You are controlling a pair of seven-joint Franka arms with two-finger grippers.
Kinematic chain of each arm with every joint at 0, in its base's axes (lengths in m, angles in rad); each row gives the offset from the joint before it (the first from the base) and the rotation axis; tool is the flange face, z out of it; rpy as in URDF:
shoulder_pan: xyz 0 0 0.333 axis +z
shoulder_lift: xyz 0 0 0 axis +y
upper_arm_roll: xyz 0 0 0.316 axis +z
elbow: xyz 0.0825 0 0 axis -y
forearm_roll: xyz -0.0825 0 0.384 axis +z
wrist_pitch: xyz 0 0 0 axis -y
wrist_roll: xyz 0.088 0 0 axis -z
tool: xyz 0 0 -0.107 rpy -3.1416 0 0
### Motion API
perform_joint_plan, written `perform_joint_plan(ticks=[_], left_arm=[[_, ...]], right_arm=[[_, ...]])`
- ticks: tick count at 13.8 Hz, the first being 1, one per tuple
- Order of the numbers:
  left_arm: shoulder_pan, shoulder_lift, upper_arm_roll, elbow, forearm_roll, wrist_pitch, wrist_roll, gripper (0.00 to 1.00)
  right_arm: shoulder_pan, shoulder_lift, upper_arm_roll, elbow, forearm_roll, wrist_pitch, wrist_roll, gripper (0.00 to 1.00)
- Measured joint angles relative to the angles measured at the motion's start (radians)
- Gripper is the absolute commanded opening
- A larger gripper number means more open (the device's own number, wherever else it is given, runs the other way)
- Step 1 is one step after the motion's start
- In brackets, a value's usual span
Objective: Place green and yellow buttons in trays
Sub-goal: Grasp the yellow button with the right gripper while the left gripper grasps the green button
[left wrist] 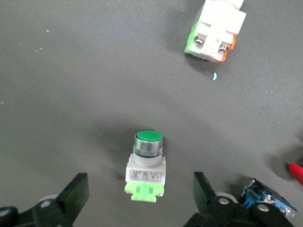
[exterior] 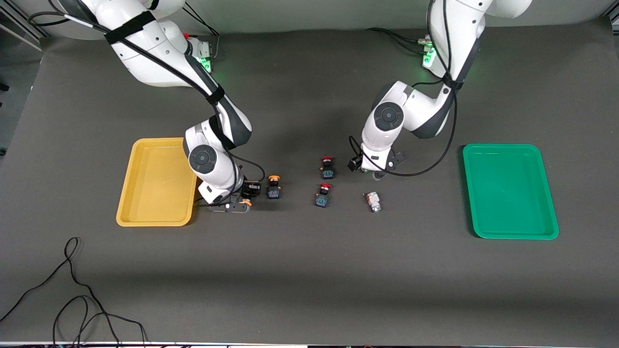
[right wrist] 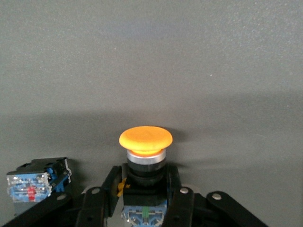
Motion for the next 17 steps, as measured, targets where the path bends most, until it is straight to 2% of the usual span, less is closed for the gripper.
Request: perform_joint_plan(ticks=[2,4,7,8,11,13,14,17], left_arm=[[-0.001,0.021,0.000,0.015,0.001,0.003,0.000,0.98],[-0.006,0.035,-0.001,0.025,0.004,0.003,0.000,0.92],[-0.036,0.047,-0.002,0.032,0.013,0.003,0.000,0.68],[-0.040,0.048,-0.002,0.032,0.026,0.003,-0.001,0.64],[-0.040,0.051,0.002,0.032,0.043,0.003,-0.002,0.32],[-0.040,0.051,0.005,0.033,0.046,0.003,-0.001,0.09],[-0.040,0.051,0.008,0.033,0.047,0.003,-0.001,0.02],[-0.039,0.049,0.013,0.035,0.048,0.003,-0.001,0.00]], right_arm=[[0.000,-0.004,0.000,0.007,0.000,-0.004,0.000,0.00],[0.000,-0.026,-0.001,0.020,0.000,-0.056,0.000,0.00],[-0.001,-0.133,-0.010,0.055,0.000,-0.231,0.000,0.00],[-0.002,-0.187,-0.022,0.063,0.001,-0.296,0.000,0.00],[-0.007,-0.345,-0.098,0.067,0.001,-0.477,-0.015,0.00],[-0.011,-0.413,-0.163,0.064,0.001,-0.553,-0.086,0.00],[-0.012,-0.432,-0.199,0.061,0.001,-0.580,-0.142,0.00],[-0.015,-0.441,-0.305,0.042,0.006,-0.603,-0.309,0.00]])
